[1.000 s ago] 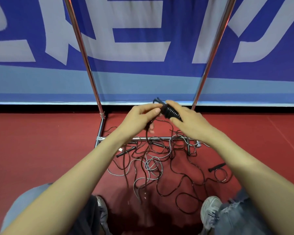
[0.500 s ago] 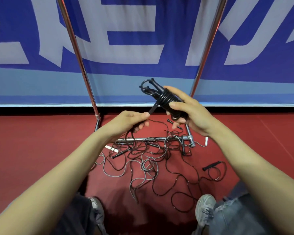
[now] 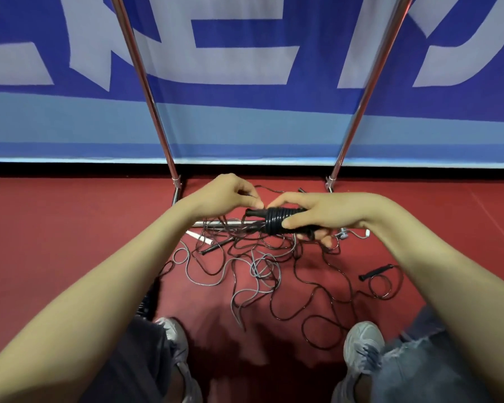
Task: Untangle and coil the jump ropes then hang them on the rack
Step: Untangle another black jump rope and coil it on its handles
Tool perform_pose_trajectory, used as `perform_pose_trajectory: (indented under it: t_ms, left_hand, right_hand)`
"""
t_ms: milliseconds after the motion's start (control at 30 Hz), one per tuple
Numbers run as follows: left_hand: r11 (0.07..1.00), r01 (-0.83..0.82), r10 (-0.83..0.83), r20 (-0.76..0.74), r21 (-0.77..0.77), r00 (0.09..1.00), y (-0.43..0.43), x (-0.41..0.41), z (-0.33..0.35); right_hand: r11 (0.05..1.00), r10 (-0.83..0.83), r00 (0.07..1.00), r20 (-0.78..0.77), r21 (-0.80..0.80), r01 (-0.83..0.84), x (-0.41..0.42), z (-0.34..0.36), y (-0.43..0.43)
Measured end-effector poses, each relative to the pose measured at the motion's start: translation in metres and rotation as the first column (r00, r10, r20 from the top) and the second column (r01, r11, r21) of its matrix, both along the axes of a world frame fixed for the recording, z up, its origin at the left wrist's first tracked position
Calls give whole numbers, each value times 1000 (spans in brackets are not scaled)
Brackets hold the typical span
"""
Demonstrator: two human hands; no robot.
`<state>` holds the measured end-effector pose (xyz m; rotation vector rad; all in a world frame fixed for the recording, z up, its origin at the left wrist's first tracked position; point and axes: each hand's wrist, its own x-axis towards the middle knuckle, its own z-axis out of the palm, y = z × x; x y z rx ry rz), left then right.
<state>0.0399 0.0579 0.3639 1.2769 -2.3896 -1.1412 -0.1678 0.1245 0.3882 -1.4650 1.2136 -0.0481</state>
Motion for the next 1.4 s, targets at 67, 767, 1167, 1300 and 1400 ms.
perform_pose_trajectory:
  t_ms: [67,767,1167,1300,1400]
  left_hand:
    - [993,-104,100,-61,-64,993,2,-7,1]
    - [968,-125,212,-435,219,875,23,-11,5]
    - [975,-123,184,-357,187,916,8,-2,-3]
    - [992,1,30,-248,125,968,9,-1,-5]
    - [998,24,-17,-140,52,990,6,-2,-3]
  right_hand:
    - [994,-56,995,-77,-95,49,2,-2,-5]
    - [564,-590,755,286,-523,640,-23,-6,-12]
    - [953,-219,799,560,-55,299,-27,12,5]
    - [996,-47,916,400,88,12,-21,7,12]
    - [988,5,981,192,149,-34,-18,2,10]
